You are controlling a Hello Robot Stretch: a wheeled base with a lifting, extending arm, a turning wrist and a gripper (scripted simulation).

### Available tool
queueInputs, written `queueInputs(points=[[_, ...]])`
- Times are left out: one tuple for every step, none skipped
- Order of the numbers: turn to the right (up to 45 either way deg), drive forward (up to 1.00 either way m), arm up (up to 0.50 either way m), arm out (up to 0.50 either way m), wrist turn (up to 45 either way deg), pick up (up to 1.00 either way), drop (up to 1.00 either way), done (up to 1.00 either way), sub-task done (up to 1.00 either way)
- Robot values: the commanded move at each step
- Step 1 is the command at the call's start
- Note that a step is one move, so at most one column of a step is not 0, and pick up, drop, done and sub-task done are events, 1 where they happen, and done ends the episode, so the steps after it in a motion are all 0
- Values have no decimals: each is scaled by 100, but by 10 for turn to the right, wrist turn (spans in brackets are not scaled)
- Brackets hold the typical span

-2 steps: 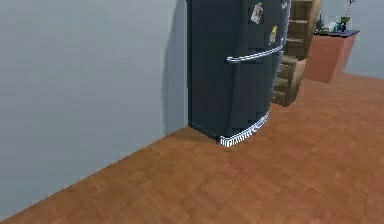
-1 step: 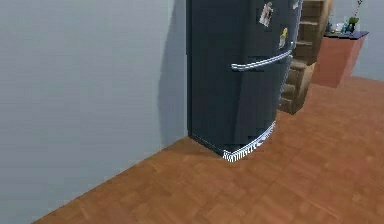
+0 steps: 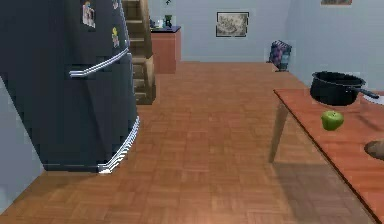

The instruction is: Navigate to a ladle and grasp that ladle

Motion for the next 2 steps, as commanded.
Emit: queueInputs(points=[[0,100,0,0,0,0,0,0,0],[0,100,0,0,0,0,0,0,0]])
